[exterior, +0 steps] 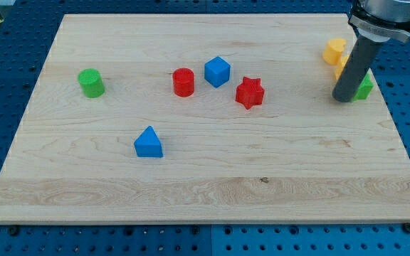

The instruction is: Push the green star into the yellow hexagon

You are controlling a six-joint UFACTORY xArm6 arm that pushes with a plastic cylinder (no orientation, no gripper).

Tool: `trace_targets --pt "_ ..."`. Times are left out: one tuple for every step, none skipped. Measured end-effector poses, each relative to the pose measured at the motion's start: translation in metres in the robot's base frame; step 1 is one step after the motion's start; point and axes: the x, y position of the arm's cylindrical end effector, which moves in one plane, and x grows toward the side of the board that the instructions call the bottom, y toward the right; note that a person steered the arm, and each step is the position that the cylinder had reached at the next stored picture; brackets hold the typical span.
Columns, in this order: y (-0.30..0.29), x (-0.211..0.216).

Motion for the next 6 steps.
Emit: trace_targets --pt "0.0 -0.001" --pt "0.0 -0.008" --pt "0.0 -0.008" --pt "0.0 -0.011" --pt "-0.019 0.004" --pt "-0.062 -0.007"
